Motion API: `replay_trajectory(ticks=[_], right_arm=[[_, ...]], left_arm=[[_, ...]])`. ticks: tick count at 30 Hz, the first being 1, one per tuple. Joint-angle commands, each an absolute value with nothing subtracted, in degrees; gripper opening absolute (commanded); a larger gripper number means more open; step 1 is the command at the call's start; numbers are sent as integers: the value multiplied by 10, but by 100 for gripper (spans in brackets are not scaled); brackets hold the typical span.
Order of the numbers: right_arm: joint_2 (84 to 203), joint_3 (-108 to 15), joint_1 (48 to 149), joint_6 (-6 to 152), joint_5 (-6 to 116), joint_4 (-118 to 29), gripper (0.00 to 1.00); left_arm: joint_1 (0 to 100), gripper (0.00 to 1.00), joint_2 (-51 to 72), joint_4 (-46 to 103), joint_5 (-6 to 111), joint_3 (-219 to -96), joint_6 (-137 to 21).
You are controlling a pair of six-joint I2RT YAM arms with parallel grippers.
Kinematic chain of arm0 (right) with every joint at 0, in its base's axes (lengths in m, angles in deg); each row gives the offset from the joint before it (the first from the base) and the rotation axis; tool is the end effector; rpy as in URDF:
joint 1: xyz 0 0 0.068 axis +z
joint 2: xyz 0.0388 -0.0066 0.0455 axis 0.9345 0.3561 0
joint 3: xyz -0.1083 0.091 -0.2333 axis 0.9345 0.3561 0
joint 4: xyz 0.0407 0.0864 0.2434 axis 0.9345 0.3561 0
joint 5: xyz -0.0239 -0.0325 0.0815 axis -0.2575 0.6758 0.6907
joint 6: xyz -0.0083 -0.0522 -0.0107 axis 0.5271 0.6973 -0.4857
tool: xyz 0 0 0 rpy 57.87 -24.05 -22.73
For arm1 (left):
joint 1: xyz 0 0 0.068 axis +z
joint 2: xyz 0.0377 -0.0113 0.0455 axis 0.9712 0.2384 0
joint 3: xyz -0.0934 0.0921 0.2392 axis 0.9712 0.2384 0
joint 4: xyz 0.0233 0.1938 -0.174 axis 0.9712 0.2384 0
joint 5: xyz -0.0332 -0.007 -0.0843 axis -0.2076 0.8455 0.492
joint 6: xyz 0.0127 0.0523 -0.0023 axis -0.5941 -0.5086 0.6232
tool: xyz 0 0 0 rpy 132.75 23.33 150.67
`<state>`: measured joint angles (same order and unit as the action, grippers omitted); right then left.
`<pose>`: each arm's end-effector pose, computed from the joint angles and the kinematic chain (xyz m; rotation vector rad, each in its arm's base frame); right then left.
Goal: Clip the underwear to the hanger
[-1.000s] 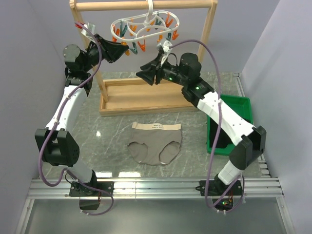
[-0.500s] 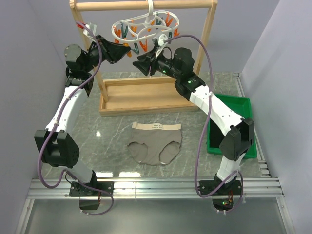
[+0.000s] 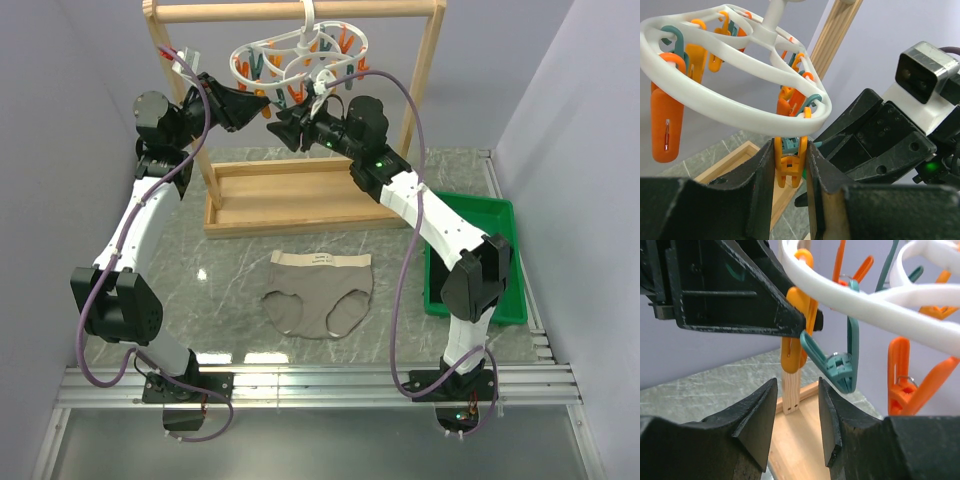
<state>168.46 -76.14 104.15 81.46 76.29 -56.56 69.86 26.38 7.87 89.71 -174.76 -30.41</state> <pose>0.3538 0.2685 0.4424 -0.8426 1.1932 0.8245 0.3602 -0.0655 0.4654 0.3653 1.3596 -1.1392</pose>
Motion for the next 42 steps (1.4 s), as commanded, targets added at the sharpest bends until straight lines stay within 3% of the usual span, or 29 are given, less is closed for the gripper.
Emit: replay_trajectory(ticks=[1, 42], right_arm=[[1690, -800, 1047, 836, 752, -604, 45], [1706, -811, 1070, 913, 693, -639, 45]], left_arm=[[696, 0, 239, 68, 911, -1746, -292], [681, 0, 244, 91, 887, -1732, -314]])
